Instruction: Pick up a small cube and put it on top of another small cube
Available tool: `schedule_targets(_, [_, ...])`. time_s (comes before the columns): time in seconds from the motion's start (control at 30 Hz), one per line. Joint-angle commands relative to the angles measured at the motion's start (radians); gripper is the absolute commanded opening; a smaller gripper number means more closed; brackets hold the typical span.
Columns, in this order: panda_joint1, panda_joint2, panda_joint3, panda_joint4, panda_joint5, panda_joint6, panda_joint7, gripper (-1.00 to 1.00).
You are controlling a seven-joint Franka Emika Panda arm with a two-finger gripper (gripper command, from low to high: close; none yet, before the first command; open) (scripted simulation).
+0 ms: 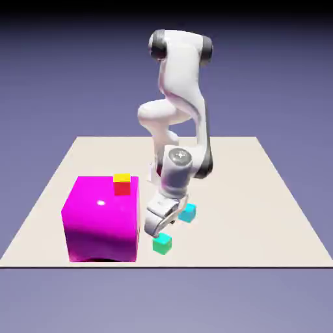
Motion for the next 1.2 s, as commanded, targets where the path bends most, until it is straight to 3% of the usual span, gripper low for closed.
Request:
schedule_targets(0.0, [-0.019, 0.036, 0.02, 0.003, 0.018, 0.033, -0.011, 0.0])
schedule_targets(0.1, [-0.056, 0.109, 0.059, 0.01, 0.053, 0.098, -0.034, 0.0])
schedule_targets(0.13, [-0.056, 0.109, 0.059, 0.01, 0.053, 0.098, -0.034, -1.0])
schedule_targets(0.37, [0.047, -0.066, -0.024, 0.003, -0.025, -0.107, -0.007, -1.0])
schedule_targets(0.93, [-0.189, -0.682, -0.05, 0.116, -0.345, -0.721, -0.057, -1.0])
schedule_targets(1.0, [-0.191, -0.688, -0.051, 0.116, -0.349, -0.725, -0.056, -1.0])
schedule_targets(1.17, [-0.206, -0.62, -0.09, -0.006, -0.36, -0.534, -0.055, -1.0])
